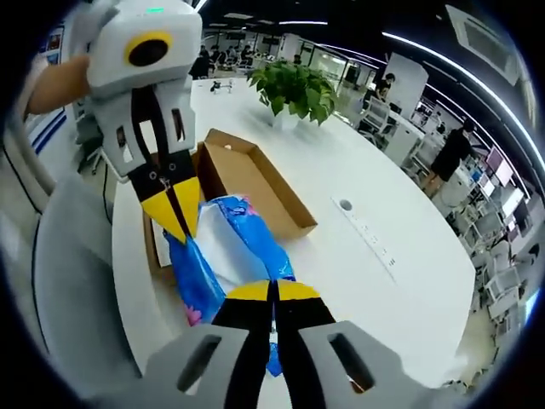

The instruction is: Operate the shoe box by opening the lid, removing the specified soft item, and placing it in the target area until the item is outside and the box remains undamaged.

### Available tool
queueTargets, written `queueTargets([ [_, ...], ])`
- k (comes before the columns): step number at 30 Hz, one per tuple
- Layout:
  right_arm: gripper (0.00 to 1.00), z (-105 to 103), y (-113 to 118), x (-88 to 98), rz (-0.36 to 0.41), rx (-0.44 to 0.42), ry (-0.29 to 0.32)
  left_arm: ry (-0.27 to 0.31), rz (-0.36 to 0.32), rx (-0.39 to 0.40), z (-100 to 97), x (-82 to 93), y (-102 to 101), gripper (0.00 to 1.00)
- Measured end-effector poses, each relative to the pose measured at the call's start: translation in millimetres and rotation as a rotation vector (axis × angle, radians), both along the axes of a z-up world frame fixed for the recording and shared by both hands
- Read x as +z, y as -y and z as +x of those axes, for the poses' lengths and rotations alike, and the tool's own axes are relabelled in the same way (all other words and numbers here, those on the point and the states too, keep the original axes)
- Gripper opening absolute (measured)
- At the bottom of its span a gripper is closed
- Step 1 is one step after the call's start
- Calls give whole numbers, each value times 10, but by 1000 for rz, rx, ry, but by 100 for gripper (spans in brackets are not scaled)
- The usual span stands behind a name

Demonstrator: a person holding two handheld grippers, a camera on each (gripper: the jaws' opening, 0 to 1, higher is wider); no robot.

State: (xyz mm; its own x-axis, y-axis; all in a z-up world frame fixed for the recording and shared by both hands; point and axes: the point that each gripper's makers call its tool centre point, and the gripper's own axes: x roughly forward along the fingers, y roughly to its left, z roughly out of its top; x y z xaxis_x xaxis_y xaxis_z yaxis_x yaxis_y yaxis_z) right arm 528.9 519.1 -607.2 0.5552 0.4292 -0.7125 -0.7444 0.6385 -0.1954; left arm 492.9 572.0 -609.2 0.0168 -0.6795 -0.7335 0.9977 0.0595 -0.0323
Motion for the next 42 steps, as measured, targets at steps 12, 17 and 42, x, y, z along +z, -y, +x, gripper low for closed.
queueTargets([
  [12, 0, 10, 555, -134, -12, -48, -31, -56, -8, -38, -23, -142, 581, 0],
  [17, 0, 20, 808, -193, -4, -73, -49, -63, -7, -64, -26, -198, 834, 0],
  [42, 0, 46, 1794, -577, -22, -186, -95, -143, 12, -199, -47, -644, 1840, 0],
])
